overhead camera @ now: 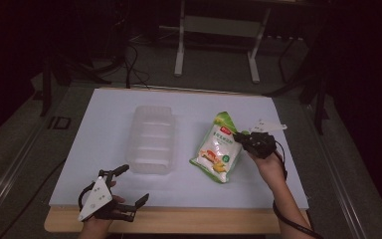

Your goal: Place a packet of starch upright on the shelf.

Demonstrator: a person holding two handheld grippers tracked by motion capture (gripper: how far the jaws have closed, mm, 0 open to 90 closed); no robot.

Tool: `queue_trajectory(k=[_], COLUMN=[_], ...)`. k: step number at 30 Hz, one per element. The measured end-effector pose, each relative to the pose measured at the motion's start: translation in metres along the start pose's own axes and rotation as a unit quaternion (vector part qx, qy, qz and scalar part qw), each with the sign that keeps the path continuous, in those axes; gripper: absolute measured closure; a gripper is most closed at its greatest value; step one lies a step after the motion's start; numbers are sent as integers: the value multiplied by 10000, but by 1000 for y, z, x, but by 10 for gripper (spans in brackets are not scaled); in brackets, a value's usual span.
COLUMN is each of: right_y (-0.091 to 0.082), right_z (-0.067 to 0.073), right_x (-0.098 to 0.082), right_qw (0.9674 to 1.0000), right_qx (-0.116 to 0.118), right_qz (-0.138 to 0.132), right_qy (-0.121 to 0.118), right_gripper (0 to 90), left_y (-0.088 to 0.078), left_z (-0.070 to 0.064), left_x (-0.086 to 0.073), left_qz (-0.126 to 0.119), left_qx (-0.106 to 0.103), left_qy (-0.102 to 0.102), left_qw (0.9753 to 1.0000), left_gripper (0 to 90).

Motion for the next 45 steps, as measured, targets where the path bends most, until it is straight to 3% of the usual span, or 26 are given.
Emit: queue_trajectory(k=[7,10,13,17,20,22,24,26,28,32,33,36,39,41,42,45], right_y=[-12,-15,-17,-22,-23,-24,-26,-30,-33,-40,-42,-45,-48,-49,-49,-50], right_z=[25,40,55,71,85,91,93,92,90,90,91,93,95,95,95,96], right_x=[25,33,36,35,28,22,16,11,8,-2,-4,-5,-7,-7,-7,-9], right_qw=[9988,9971,9957,9935,9914,9912,9910,9918,9925,9927,9923,9920,9915,9912,9912,9907], right_qx=[213,292,451,606,491,444,419,376,382,433,447,435,415,412,412,461], right_qz=[-276,-360,-417,-515,-492,-494,-573,-601,-620,-674,-683,-667,-663,-652,-652,-686], right_qy=[-350,-599,-687,-813,-1107,-1146,-1134,-1061,-979,-904,-927,-980,-1036,-1075,-1075,-1084], right_gripper=[875,876,876,876,875,875,875,875,875,875,875,875,876,876,876,875], left_y=[1,1,1,4,9,14,21,29,40,67,73,97,116,128,128,155], left_z=[-2,-3,-4,-6,-8,-9,-8,-6,-5,-10,-10,-8,-5,-1,-1,12], left_x=[1,1,1,2,5,10,16,19,24,39,41,46,48,50,50,56], left_qz=[17,18,32,93,206,246,324,495,807,999,1000,1345,1356,1378,1378,1623], left_qx=[-18,-25,-28,3,-18,-61,-191,-462,-608,-695,-734,-964,-1039,-1189,-1189,-1312], left_qy=[7,11,-1,-37,-29,-33,-249,-559,-622,-89,-37,-152,-387,-580,-580,-669], left_qw=[10000,10000,10000,10000,9998,9997,9990,9961,9929,9925,9923,9861,9845,9816,9816,9757], left_gripper=[0,0,0,0,0,0,0,0,0,0,0,0,0,0,0,0])
Point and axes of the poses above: each handheld gripper's, and its own axes: y roughly forward along the jaws, x roughly out of its top, z roughly to its left, the point moved 2 cm from there along y, roughly forward along the jaws, and after that the axes turned 4 degrees about -z, right-handed, at the moved point
